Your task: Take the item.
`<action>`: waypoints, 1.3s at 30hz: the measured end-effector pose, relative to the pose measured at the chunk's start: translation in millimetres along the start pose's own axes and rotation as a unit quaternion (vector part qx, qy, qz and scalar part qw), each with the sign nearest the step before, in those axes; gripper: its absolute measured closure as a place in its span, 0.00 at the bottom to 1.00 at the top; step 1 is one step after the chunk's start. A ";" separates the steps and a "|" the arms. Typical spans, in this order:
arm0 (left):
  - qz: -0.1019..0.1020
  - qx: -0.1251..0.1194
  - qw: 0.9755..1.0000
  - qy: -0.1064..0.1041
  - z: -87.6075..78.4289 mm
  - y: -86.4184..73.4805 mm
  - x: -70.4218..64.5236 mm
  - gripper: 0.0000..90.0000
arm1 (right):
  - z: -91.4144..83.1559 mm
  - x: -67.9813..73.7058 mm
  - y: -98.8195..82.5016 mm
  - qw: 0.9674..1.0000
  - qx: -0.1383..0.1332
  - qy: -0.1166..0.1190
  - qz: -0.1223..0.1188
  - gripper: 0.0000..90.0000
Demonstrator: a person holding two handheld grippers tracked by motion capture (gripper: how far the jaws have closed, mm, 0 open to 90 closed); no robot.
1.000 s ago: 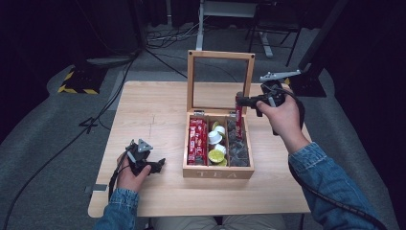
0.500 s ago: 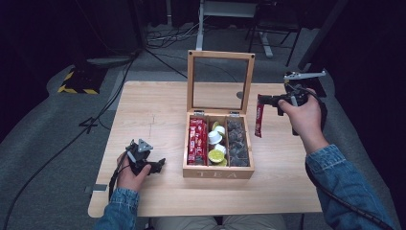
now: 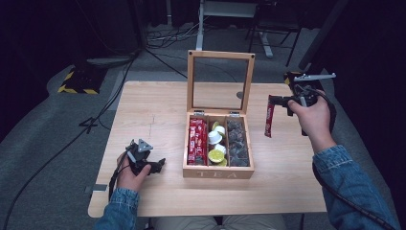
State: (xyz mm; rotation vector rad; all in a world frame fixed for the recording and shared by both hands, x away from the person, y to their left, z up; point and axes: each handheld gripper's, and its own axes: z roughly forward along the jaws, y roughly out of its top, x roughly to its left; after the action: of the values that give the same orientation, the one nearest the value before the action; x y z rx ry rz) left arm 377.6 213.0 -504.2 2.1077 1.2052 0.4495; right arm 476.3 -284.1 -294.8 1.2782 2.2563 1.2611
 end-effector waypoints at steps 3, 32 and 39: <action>0.000 0.000 1.000 0.000 0.0 0.0 0.0 0.15 | 0.6 -5.6 -2.4 1.000 0.003 -0.006 0.001 1.00; 0.000 -0.001 1.000 0.002 0.9 0.8 0.6 0.14 | 42.0 -48.3 -60.2 0.995 0.089 -0.018 0.033 1.00; -0.004 0.000 1.000 0.002 2.1 2.1 0.7 0.14 | 52.5 -56.1 -69.6 0.994 0.092 -0.021 0.045 1.00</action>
State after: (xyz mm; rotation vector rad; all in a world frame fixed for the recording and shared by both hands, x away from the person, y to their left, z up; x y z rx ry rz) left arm 380.5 212.1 -504.3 2.1023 1.2147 0.4517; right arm 499.7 -315.7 -390.7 1.4714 2.3547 1.0628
